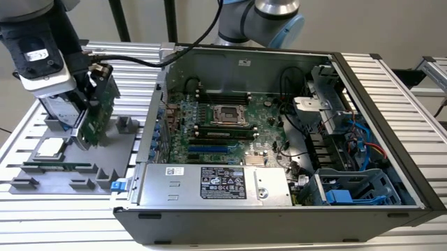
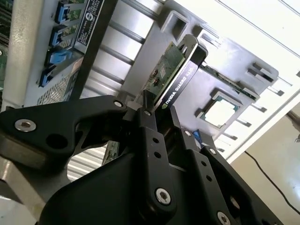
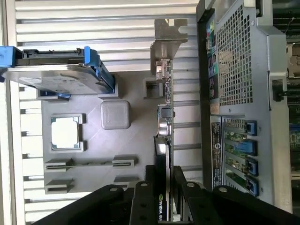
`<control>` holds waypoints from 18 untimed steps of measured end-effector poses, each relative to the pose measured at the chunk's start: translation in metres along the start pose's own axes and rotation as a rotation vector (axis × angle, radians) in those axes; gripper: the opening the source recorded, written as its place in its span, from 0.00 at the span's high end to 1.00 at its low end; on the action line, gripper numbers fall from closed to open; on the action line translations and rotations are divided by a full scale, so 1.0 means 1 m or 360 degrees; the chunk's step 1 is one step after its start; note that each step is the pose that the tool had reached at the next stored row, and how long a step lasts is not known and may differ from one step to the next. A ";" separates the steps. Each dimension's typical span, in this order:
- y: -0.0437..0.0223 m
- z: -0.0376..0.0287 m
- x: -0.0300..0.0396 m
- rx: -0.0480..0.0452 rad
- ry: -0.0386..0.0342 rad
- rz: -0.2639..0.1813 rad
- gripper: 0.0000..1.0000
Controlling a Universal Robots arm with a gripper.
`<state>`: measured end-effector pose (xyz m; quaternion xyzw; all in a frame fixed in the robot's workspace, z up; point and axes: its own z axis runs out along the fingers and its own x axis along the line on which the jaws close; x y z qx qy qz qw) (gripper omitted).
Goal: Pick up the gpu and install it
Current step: 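Pick up the gpu and move the gpu toward the slot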
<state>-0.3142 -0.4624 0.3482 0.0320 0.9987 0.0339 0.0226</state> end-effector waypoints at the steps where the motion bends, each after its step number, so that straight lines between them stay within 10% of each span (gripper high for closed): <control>1: 0.0003 -0.0042 -0.0002 0.0000 0.0000 0.0000 1.00; 18: 0.0057 -0.0816 -0.0035 0.0000 0.0000 0.0000 1.00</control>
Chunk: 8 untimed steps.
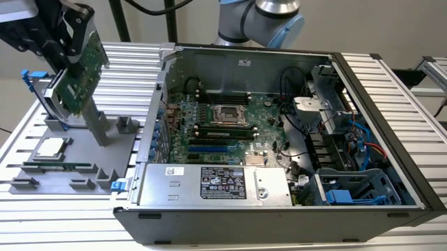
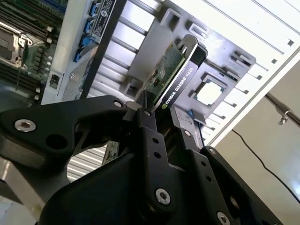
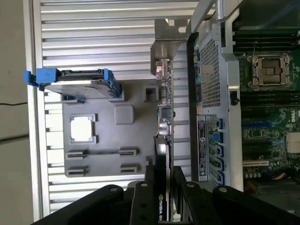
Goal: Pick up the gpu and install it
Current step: 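Pick up the gpu and move the gpu toward the slot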
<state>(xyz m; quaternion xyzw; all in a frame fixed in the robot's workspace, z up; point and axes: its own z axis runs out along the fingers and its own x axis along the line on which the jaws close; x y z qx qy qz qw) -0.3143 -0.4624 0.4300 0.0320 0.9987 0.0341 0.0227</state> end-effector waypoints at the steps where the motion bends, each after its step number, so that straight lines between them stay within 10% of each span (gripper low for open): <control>1: 0.0002 -0.0022 -0.0001 0.0000 0.0000 0.0000 1.00; 8: 0.0009 -0.0016 -0.0156 0.0000 0.0003 0.0000 1.00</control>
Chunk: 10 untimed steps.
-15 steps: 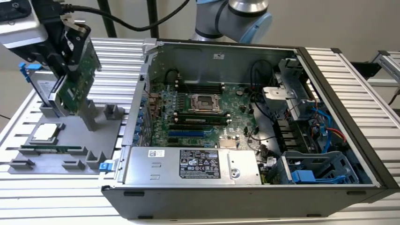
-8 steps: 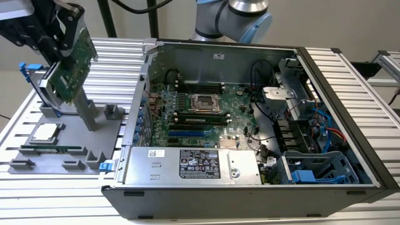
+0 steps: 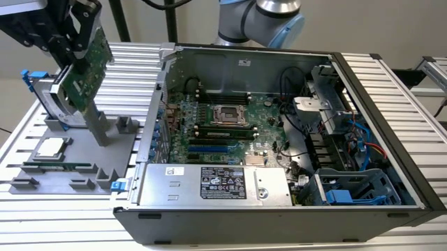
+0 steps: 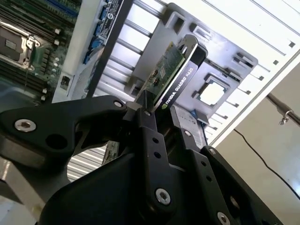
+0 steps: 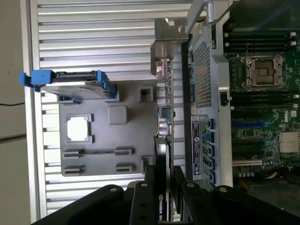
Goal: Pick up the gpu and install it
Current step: 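Pick up the gpu and move the gpu toward the slot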
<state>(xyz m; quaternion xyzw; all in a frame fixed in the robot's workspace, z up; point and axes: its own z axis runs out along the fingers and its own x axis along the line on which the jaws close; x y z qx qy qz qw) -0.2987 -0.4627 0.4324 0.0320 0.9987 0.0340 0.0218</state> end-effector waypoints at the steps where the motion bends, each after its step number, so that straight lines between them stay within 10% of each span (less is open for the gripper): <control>1: 0.0002 0.0002 -0.0049 0.0000 0.0002 0.0000 1.00; 10: 0.0021 0.0021 -0.0457 0.0001 0.0015 0.0001 1.00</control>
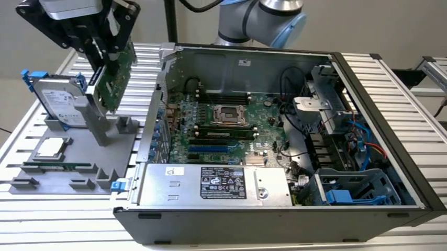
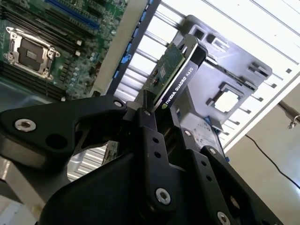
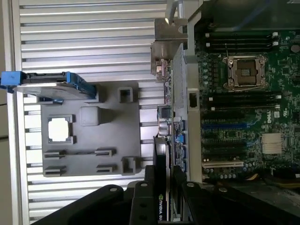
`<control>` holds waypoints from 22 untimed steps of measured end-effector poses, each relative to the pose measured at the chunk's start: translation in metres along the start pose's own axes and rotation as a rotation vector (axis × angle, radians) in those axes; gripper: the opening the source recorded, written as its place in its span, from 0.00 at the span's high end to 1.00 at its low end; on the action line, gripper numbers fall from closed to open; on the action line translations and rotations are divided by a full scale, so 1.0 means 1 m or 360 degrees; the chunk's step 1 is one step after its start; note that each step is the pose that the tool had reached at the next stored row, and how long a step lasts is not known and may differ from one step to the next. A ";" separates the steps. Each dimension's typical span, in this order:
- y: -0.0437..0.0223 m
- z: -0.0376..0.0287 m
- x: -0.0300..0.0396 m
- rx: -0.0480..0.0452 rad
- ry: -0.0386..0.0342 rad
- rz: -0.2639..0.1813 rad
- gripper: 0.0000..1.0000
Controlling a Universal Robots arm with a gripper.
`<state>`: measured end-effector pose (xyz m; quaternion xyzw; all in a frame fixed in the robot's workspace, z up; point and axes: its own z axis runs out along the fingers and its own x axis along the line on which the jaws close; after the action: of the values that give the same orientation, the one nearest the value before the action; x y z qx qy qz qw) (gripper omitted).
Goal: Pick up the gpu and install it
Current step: 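Pick up the gpu and move the gpu toward the slot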
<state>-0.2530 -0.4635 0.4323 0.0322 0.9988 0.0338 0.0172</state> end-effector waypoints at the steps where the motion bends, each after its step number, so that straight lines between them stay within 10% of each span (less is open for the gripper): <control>1: 0.0002 0.0002 -0.0045 0.0000 0.0001 0.0000 1.00; 22: 0.0050 0.0036 -0.1000 0.0001 0.0015 0.0001 1.00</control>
<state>-0.1528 -0.4648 0.4323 0.0322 0.9988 0.0337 0.0123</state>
